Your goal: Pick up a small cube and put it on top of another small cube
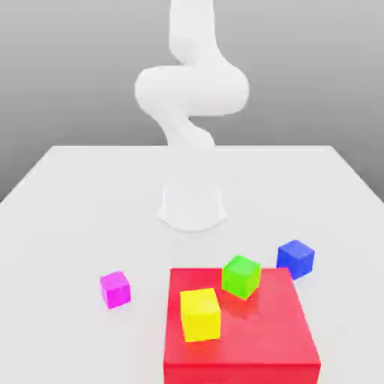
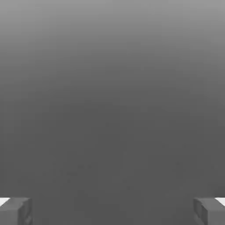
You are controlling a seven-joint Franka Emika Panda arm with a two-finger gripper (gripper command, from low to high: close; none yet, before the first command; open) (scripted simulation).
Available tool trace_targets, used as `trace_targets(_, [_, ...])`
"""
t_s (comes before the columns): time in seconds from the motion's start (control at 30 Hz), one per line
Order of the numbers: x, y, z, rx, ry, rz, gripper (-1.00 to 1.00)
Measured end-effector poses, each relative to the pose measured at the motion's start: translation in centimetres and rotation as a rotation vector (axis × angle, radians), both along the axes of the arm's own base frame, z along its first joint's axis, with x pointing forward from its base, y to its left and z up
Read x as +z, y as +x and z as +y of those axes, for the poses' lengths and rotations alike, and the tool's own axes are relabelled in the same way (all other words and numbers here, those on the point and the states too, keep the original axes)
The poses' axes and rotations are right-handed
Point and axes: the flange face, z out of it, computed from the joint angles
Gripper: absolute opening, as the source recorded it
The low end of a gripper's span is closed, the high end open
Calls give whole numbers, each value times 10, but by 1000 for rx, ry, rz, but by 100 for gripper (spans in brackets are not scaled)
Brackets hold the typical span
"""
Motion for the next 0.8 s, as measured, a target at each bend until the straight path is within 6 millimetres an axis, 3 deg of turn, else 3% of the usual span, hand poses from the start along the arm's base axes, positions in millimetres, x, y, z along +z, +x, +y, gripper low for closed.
trace_targets(0.13, [-99,36,-38,76,-36,137,0])
trace_targets(0.3, [-224,45,-73,178,-81,305,0])
trace_targets(0.47, [-351,13,-101,297,-131,489,0])
trace_targets(0.6, [-450,-51,-123,416,-176,666,0])
trace_targets(0.7, [-473,-70,-136,420,-185,705,0])
trace_targets(0.8, [-483,-66,-131,447,-205,707,0])
